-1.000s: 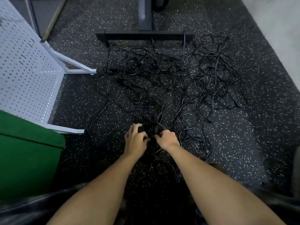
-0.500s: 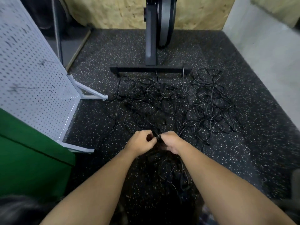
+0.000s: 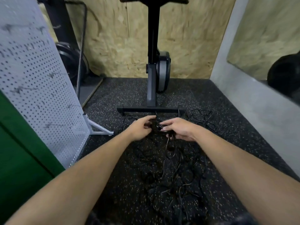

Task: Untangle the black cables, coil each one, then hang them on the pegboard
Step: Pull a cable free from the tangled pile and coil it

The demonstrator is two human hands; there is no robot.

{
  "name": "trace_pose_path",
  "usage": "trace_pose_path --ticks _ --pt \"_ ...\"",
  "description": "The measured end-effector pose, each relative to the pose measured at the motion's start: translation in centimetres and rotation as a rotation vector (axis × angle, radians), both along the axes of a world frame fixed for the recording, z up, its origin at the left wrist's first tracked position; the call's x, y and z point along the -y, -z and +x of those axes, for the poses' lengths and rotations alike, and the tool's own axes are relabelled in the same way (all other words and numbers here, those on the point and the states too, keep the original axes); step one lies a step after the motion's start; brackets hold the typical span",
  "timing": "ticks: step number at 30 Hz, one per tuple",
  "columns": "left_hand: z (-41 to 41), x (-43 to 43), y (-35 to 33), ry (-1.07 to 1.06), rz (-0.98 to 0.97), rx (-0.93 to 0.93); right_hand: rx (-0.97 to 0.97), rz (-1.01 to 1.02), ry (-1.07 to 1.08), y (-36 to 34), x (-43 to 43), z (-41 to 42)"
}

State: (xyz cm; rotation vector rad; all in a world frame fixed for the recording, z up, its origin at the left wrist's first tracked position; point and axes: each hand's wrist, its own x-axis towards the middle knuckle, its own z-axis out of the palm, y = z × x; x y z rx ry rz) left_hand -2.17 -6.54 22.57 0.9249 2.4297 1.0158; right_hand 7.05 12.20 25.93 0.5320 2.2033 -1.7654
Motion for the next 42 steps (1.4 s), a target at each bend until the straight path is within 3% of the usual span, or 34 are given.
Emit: trace_pose_path --ticks 4,9,13,15,17,19,24,27,32,35,39,42 --pt "-1.1 -0.1 -3.0 0.032 0.003 -0.198 -0.132 0.000 -0.083 -3.8 -0.9 -0.2" --pt "-2.1 -0.3 -4.9 -0.148 -0.026 -0.635 -0.297 0.144 -0.134 -5.5 -1.5 -1.1" --pt "-4.3 0.4 -4.2 -0.223 0.051 -0.779 -0.322 0.067 -0.087 -5.0 -2.4 -3.0" --pt "-5.1 0.6 -3.9 -0.175 0.012 -0.816 -0.342 0.153 -0.049 -4.7 -3.0 -3.7" --pt "-5.4 0.7 -4.0 -0.137 -0.010 -0.749 -0.404 0.268 0.001 -4.7 -3.3 -4.4" --pt "-5.2 0.8 -4.8 -0.102 0.023 -0.568 -0.492 0.285 0.039 -5.0 -3.7 -5.0" --pt "-4.2 0.7 -8.4 0.074 0.248 -0.181 -0.623 0.409 -0.059 -6.9 -2.1 -4.9" --pt "-3.5 0.6 -9.5 0.036 0.348 -0.293 -0.653 0.444 -0.021 -7.1 -0.8 -4.5" --pt "-2.2 0.9 -8.2 0.020 0.332 -0.474 -0.657 0.515 -0.030 -6.1 -0.1 -3.1" --pt "-2.2 0.8 -7.5 -0.029 0.333 -0.593 -0.674 0.427 0.064 -5.5 -0.1 -3.0" --pt "-2.6 1.1 -6.5 -0.212 0.430 -0.460 -0.668 0.280 0.290 -5.1 -1.1 -3.4" --pt "-3.2 1.5 -5.3 -0.246 0.467 -0.232 -0.618 0.300 0.349 -4.4 -1.3 -3.4"
